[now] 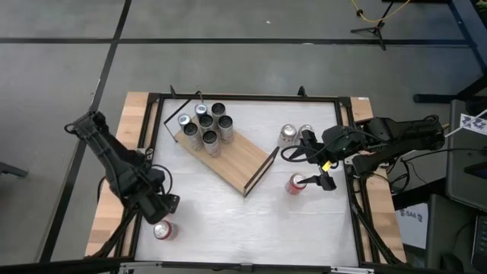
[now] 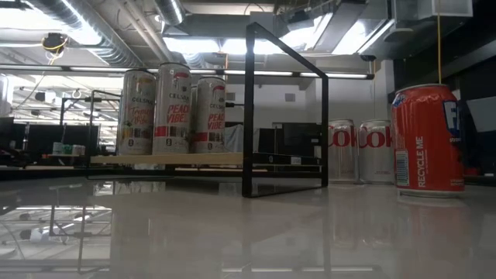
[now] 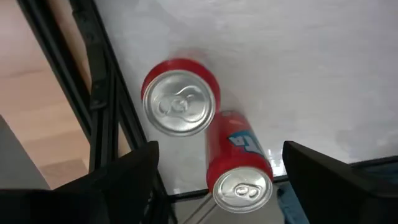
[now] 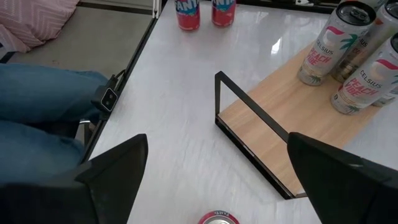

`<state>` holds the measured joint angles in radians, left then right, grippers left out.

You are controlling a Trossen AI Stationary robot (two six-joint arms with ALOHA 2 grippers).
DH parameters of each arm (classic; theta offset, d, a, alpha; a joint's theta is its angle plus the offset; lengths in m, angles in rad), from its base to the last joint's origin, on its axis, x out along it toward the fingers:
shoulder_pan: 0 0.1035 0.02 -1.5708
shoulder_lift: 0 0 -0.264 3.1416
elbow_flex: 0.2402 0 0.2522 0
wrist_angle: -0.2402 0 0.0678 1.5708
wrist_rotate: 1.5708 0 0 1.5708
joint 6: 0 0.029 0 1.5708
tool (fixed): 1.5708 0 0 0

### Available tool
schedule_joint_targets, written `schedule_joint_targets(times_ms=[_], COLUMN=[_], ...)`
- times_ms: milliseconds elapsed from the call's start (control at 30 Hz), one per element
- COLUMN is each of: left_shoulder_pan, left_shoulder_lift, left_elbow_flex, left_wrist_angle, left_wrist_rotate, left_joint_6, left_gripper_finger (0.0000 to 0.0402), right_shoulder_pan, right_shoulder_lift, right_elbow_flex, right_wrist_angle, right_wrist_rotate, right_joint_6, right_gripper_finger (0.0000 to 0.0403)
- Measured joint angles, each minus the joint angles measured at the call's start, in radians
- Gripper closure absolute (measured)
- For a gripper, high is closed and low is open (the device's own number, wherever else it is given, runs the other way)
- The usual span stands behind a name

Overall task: Place canned beverage on shelf
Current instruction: Put the middle red soda can on the shelf

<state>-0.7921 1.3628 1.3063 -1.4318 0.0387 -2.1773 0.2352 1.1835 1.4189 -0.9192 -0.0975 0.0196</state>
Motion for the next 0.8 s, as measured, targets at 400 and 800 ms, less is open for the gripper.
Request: schedule_joint_targets(times_ms=[400,800], left_shoulder_pan=[-0.075,-0.075], left_shoulder_lift=[0.0,0.0], left_elbow_flex=[-0.136,-0.25], left_wrist_angle=[0.05,0.129], left_wrist_rotate=[0.009,-0.021], left_joint_6=[-0.17,-0.17], left_gripper_finger=[0.0068,0.0068], right_shoulder_pan=[0.0,0.0], right_shoulder_lift=[0.0,0.0], right_elbow_flex=[0.0,0.0], right_wrist_angle=[0.0,0.0], right_wrist_rotate=[0.0,0.0], right_joint_6=[-0.002,-0.003], right_gripper_finger=[0.0024,0.0024])
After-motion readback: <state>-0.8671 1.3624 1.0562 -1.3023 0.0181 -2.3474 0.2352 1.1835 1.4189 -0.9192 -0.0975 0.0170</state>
